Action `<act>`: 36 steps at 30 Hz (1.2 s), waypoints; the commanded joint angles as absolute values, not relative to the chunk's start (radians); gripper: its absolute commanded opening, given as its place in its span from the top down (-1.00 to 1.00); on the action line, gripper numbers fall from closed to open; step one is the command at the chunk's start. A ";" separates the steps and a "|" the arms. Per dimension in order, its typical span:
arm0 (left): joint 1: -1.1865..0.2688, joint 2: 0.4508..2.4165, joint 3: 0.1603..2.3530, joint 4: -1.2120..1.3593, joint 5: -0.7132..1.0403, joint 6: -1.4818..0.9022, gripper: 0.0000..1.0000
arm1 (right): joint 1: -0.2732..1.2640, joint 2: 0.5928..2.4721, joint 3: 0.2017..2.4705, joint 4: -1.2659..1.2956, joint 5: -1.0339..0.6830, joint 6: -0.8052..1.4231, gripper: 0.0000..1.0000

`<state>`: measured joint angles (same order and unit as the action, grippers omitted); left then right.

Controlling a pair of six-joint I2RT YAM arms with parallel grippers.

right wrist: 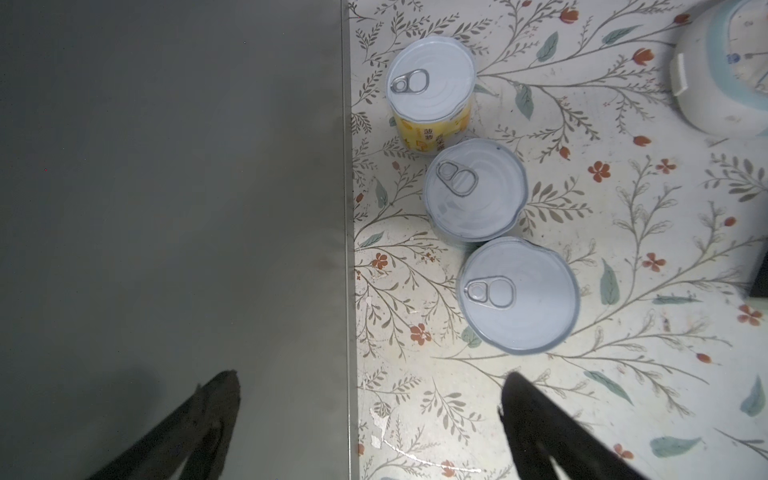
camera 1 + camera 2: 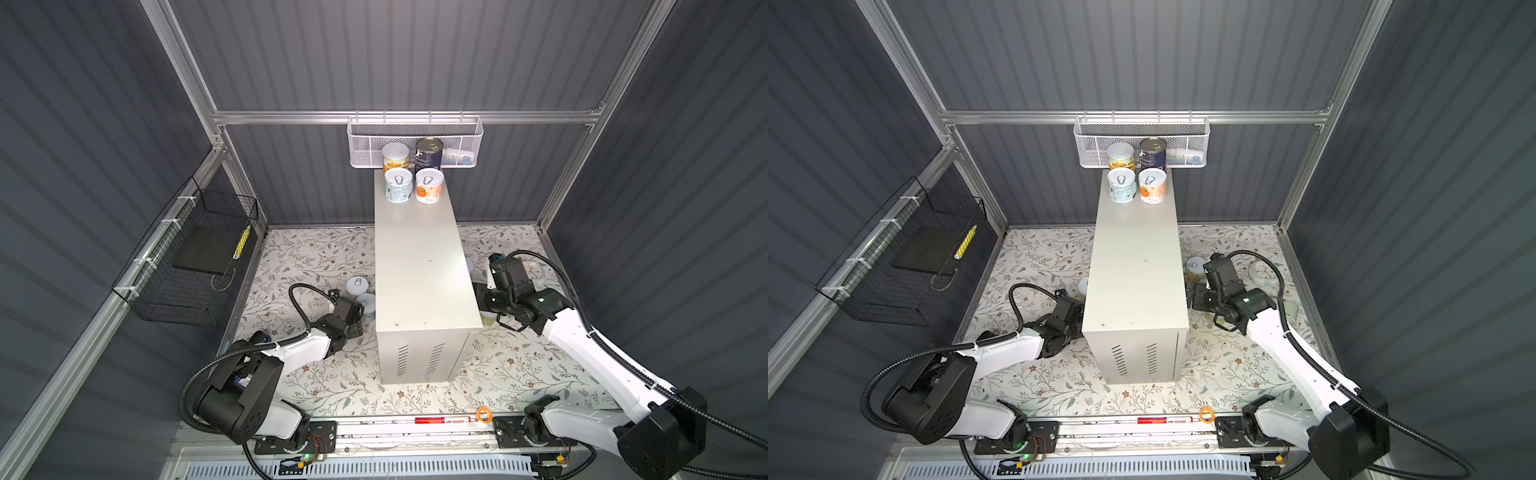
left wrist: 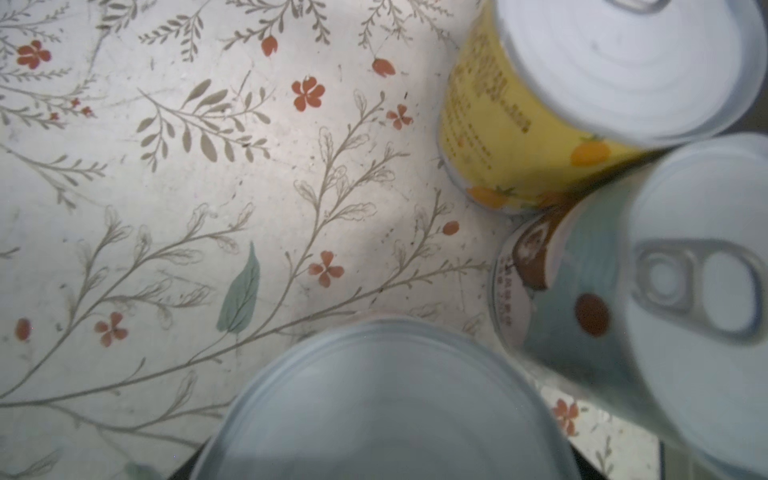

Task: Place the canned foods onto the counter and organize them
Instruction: 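Lift the white-lidded can with the left gripper toward the cabinet top, then carry the pink-labelled can over the cabinet top toward the pale blue can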

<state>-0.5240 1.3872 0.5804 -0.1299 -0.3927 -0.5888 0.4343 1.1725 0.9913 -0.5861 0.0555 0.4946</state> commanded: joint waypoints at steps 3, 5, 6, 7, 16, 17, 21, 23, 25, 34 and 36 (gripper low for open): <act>-0.523 1.151 0.631 -0.313 -0.432 -0.597 1.00 | 0.431 1.138 0.998 -0.573 0.078 0.509 -0.98; -0.523 1.061 0.647 -0.341 -0.471 -0.574 1.00 | 0.431 1.126 0.977 -0.557 0.111 0.512 -0.98; -0.523 1.035 0.669 -0.361 -0.487 -0.563 1.00 | 0.429 1.126 0.968 -0.547 0.125 0.512 -0.98; -0.523 1.017 0.705 -0.391 -0.508 -0.550 1.00 | 0.427 1.097 0.961 -0.542 0.133 0.514 -0.98; -0.513 1.131 1.190 -0.628 -0.587 -0.367 1.00 | 0.405 1.052 0.957 -0.533 0.183 0.534 -0.98; -0.508 1.161 1.257 -0.659 -0.591 -0.338 1.00 | 0.406 1.032 0.940 -0.517 0.202 0.540 -0.98; -0.470 1.267 1.508 -0.740 -0.497 -0.250 1.00 | 0.405 0.967 0.899 -0.484 0.226 0.550 -0.98; -0.460 1.331 1.643 -0.792 -0.420 -0.213 1.00 | 0.403 0.954 0.899 -0.491 0.232 0.549 -0.98; -0.458 1.393 1.782 -0.849 -0.360 -0.178 1.00 | 0.402 0.943 0.899 -0.503 0.242 0.557 -0.98; -0.468 1.645 2.296 -1.044 -0.075 -0.131 1.00 | 0.401 0.884 0.884 -0.488 0.253 0.558 -0.98; -0.486 1.685 2.353 -1.065 -0.066 -0.126 1.00 | 0.401 0.881 0.890 -0.487 0.248 0.563 -0.98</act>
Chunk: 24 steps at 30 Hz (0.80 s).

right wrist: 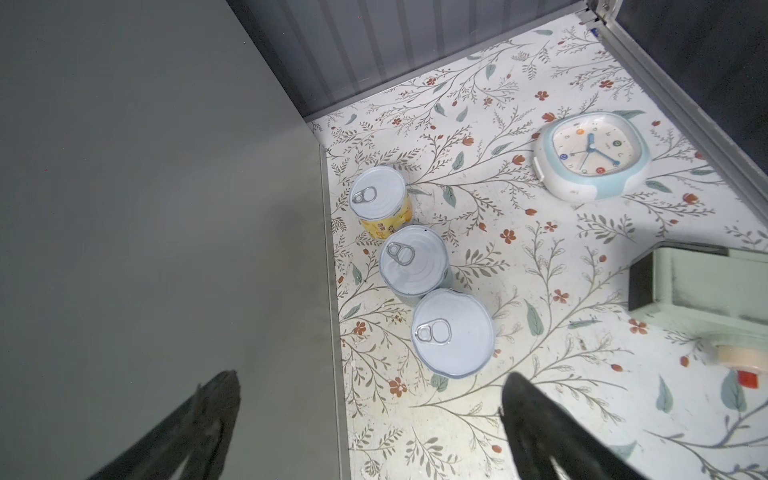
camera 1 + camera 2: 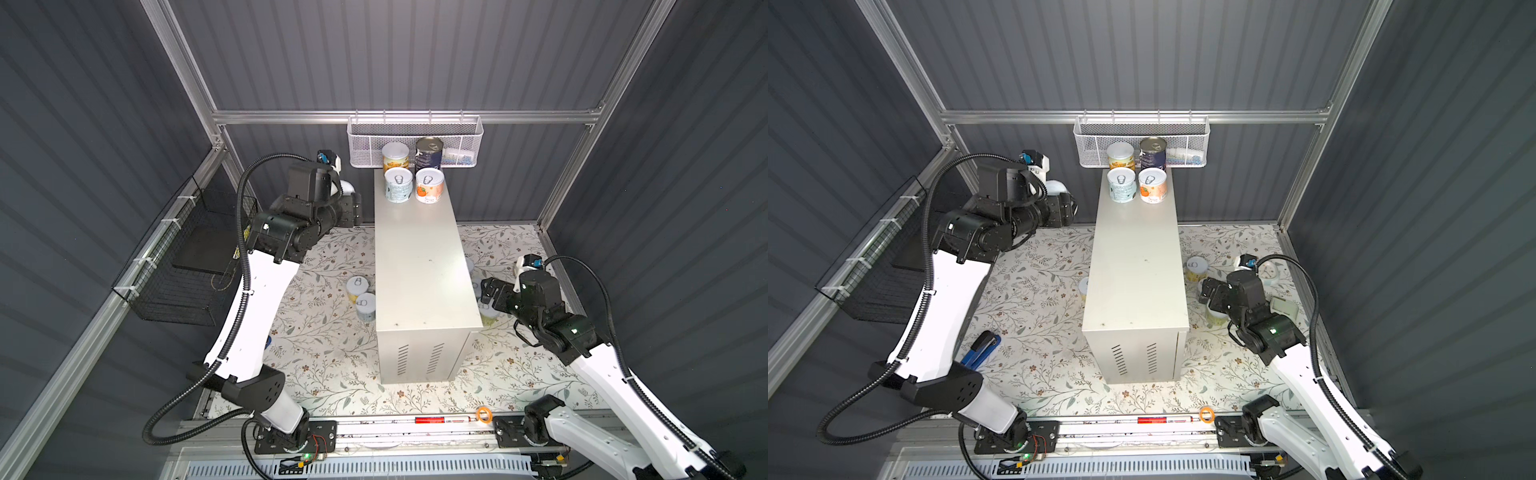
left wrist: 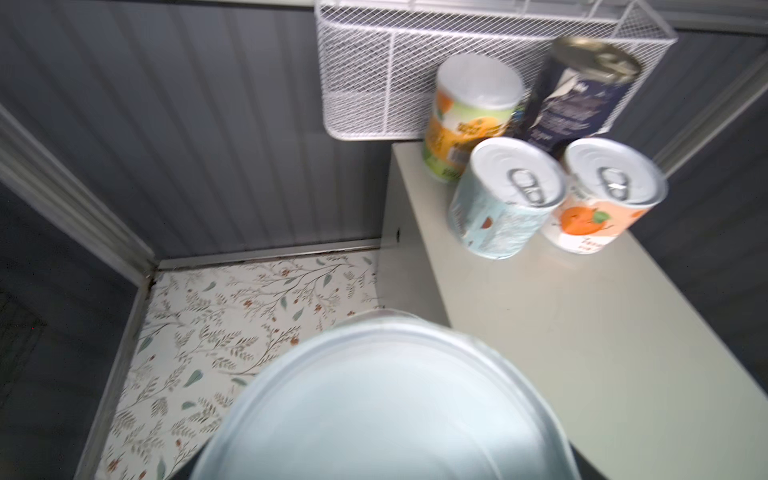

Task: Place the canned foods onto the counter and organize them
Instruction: 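Carry the pink-labelled can over the cabinet top toward the pale blue can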

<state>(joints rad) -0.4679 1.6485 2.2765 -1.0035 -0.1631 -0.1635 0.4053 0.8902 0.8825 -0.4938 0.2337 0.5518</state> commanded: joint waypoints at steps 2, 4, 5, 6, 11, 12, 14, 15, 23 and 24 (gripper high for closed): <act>-0.493 1.703 2.372 -1.052 -0.031 -0.139 1.00 | 0.400 0.876 0.891 -0.483 0.244 0.572 -0.98; -0.512 1.710 2.365 -1.020 -0.022 -0.149 1.00 | 0.401 0.870 0.894 -0.480 0.239 0.581 -0.98; -0.517 1.718 2.372 -1.020 -0.020 -0.152 1.00 | 0.402 0.866 0.896 -0.479 0.237 0.585 -0.98; -0.523 1.730 2.385 -1.020 -0.021 -0.153 1.00 | 0.401 0.861 0.897 -0.478 0.234 0.584 -0.98; -0.538 1.772 2.407 -1.020 -0.006 -0.162 1.00 | 0.401 0.851 0.908 -0.479 0.233 0.586 -0.98; -0.543 1.780 2.405 -1.020 -0.004 -0.163 1.00 | 0.401 0.850 0.909 -0.479 0.233 0.582 -0.98; -0.550 1.783 2.391 -1.020 -0.001 -0.162 1.00 | 0.401 0.846 0.913 -0.486 0.237 0.581 -0.98; -0.553 1.781 2.379 -1.020 0.002 -0.161 1.00 | 0.401 0.842 0.913 -0.489 0.239 0.579 -0.98; -0.560 1.788 2.334 -0.956 0.012 -0.167 1.00 | 0.402 0.825 0.899 -0.497 0.244 0.577 -0.98; -0.562 1.795 2.333 -0.953 0.012 -0.170 1.00 | 0.401 0.827 0.899 -0.496 0.243 0.579 -0.98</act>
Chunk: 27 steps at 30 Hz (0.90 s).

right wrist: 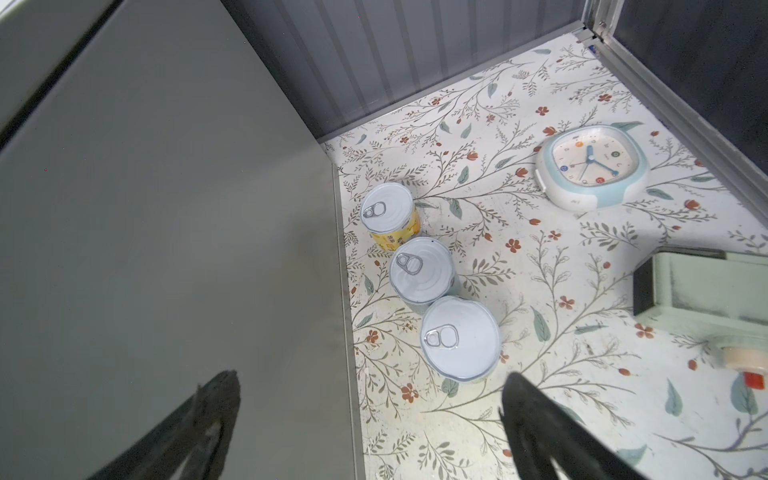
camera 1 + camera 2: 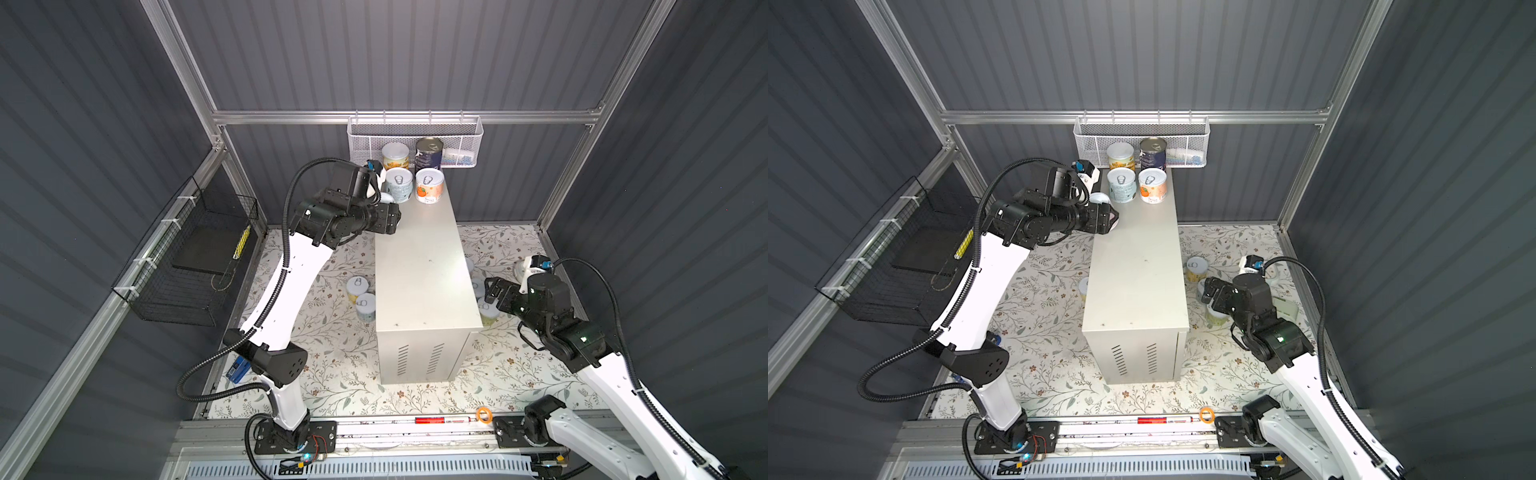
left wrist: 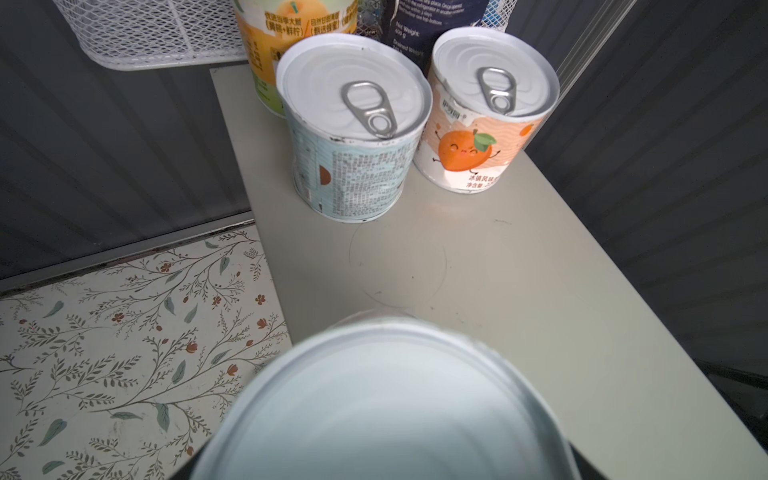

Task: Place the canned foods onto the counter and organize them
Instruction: 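Carry the pink-labelled can over the cabinet top toward the pale blue can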

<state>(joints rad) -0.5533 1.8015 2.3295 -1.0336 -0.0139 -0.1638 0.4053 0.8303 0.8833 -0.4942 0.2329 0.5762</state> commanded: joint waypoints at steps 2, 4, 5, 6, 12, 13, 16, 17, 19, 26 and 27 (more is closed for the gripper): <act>-0.567 1.806 2.333 -0.948 0.002 -0.173 1.00 | 0.401 0.827 0.898 -0.494 0.239 0.581 -0.98; -0.568 1.814 2.330 -0.938 0.005 -0.178 1.00 | 0.401 0.825 0.893 -0.491 0.237 0.581 -0.98; -0.570 1.819 2.330 -0.933 0.010 -0.179 1.00 | 0.400 0.826 0.893 -0.490 0.238 0.581 -0.98; -0.572 1.826 2.333 -0.931 0.011 -0.180 1.00 | 0.401 0.827 0.890 -0.489 0.237 0.581 -0.98; -0.572 1.878 2.379 -0.951 -0.001 -0.178 0.77 | 0.402 0.829 0.880 -0.485 0.239 0.575 -0.98; -0.572 1.881 2.381 -0.947 -0.001 -0.179 0.36 | 0.401 0.827 0.878 -0.484 0.239 0.574 -0.98; -0.574 1.872 2.357 -0.922 -0.005 -0.181 -0.43 | 0.400 0.827 0.874 -0.482 0.242 0.570 -0.98; -0.574 1.867 2.347 -0.912 -0.012 -0.181 -0.50 | 0.399 0.827 0.873 -0.483 0.244 0.567 -0.98; -0.574 1.865 2.339 -0.904 -0.021 -0.181 -0.62 | 0.400 0.827 0.870 -0.482 0.244 0.567 -0.98; -0.574 1.873 2.339 -0.892 0.000 -0.185 -0.98 | 0.397 0.834 0.861 -0.476 0.237 0.563 -0.98; -0.573 1.869 2.332 -0.884 0.005 -0.185 -0.99 | 0.397 0.833 0.861 -0.478 0.235 0.563 -0.98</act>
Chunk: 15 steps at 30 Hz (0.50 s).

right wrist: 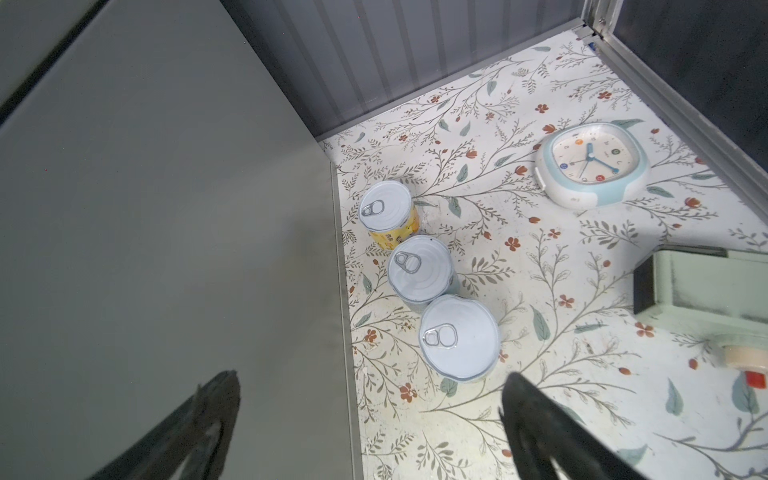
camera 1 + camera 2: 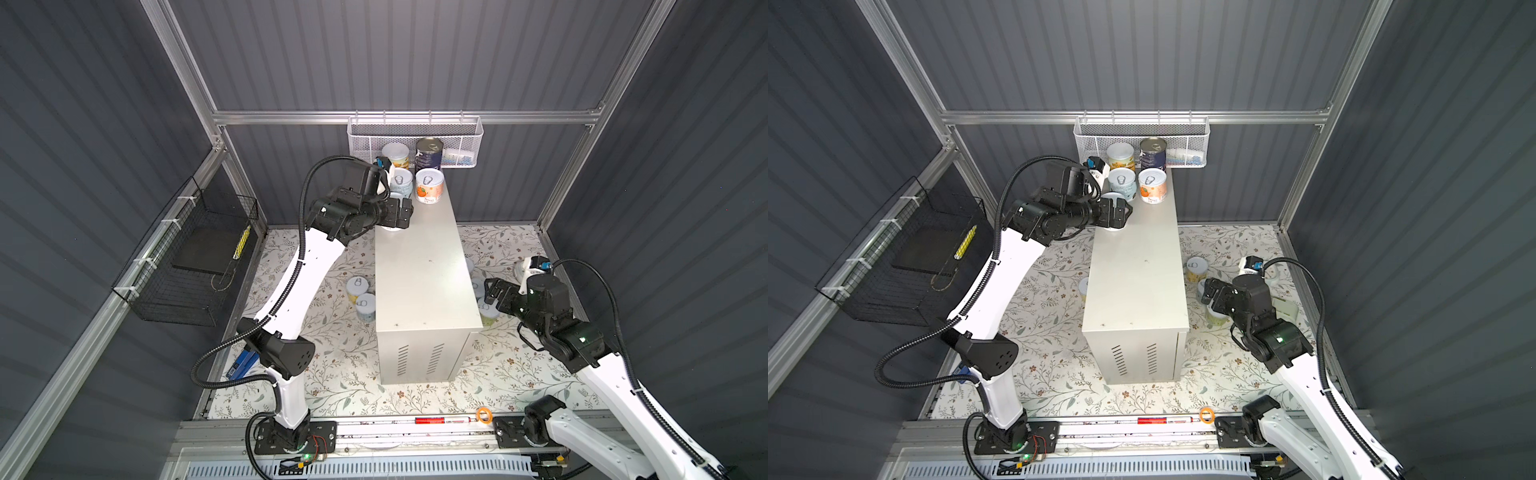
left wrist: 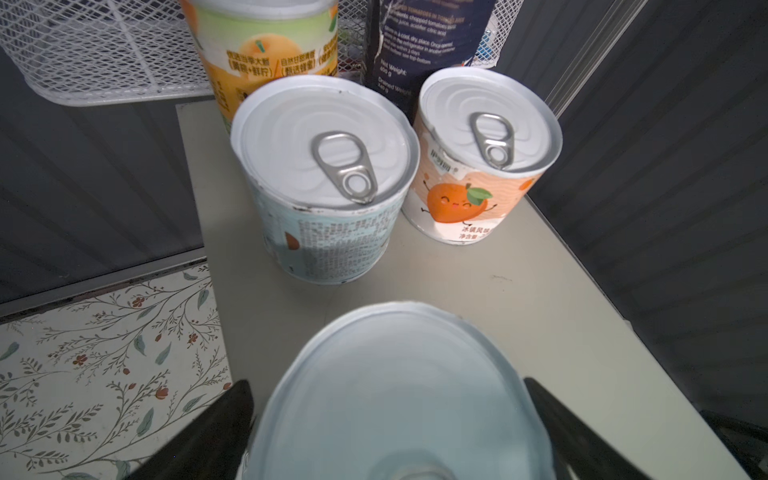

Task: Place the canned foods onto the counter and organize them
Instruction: 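Carry the pink-labelled can over the cabinet top toward the pale blue can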

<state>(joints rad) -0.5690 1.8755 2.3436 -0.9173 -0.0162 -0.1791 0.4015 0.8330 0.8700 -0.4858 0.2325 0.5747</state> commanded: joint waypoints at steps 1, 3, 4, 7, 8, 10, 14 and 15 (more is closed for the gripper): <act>-0.574 1.864 2.323 -0.874 0.008 -0.187 -0.99 | 0.397 0.831 0.861 -0.479 0.234 0.562 -0.98; -0.574 1.854 2.311 -0.855 0.017 -0.186 -0.98 | 0.395 0.828 0.859 -0.476 0.232 0.559 -0.98; -0.574 1.846 2.303 -0.847 0.018 -0.183 -0.99 | 0.393 0.827 0.859 -0.478 0.231 0.558 -0.98; -0.574 1.818 2.278 -0.834 0.038 -0.173 -0.98 | 0.392 0.822 0.861 -0.479 0.225 0.553 -0.98; -0.574 1.808 2.266 -0.830 0.049 -0.173 -0.99 | 0.391 0.822 0.862 -0.479 0.225 0.553 -0.98; -0.574 1.782 2.234 -0.822 0.076 -0.171 -0.99 | 0.391 0.822 0.862 -0.480 0.220 0.553 -0.98; -0.574 1.723 2.141 -0.797 0.092 -0.174 -0.98 | 0.390 0.831 0.865 -0.473 0.204 0.555 -0.98; -0.575 1.706 2.112 -0.791 0.092 -0.178 -0.99 | 0.389 0.834 0.868 -0.473 0.201 0.556 -0.98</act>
